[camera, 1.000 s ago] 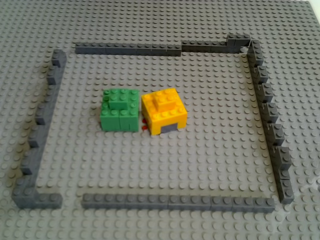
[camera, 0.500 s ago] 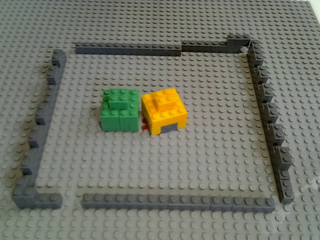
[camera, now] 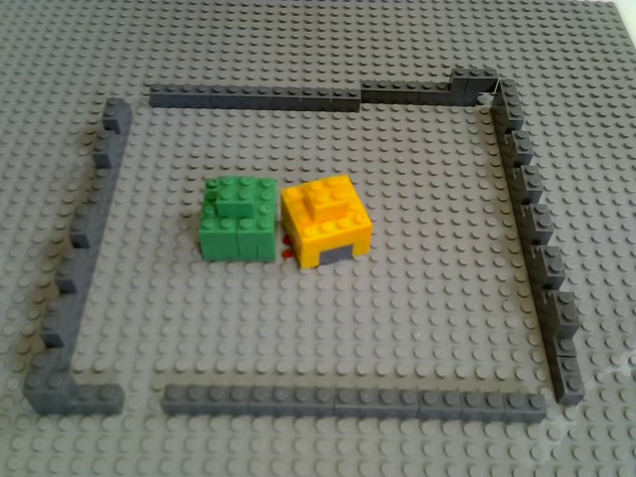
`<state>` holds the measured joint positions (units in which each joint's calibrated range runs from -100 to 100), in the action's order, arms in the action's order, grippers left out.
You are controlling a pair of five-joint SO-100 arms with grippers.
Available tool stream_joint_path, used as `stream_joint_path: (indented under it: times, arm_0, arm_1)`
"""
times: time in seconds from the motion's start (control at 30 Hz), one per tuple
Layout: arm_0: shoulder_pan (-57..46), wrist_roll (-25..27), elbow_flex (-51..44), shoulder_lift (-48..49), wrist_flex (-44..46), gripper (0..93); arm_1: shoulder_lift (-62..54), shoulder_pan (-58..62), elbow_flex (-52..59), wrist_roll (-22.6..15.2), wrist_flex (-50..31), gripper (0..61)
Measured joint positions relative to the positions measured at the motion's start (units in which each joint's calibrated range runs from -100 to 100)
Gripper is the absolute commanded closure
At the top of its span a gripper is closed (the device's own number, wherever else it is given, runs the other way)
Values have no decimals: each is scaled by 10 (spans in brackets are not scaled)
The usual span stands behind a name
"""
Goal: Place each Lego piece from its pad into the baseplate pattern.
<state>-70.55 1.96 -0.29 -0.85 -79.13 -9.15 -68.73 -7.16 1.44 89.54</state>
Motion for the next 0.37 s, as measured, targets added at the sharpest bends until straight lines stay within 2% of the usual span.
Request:
stream_joint_path:
  times: [0.37]
  arm_0:
    - [1,0,0,0,0,809]
  arm_1:
    - [-28,0,-1,9,-17,613]
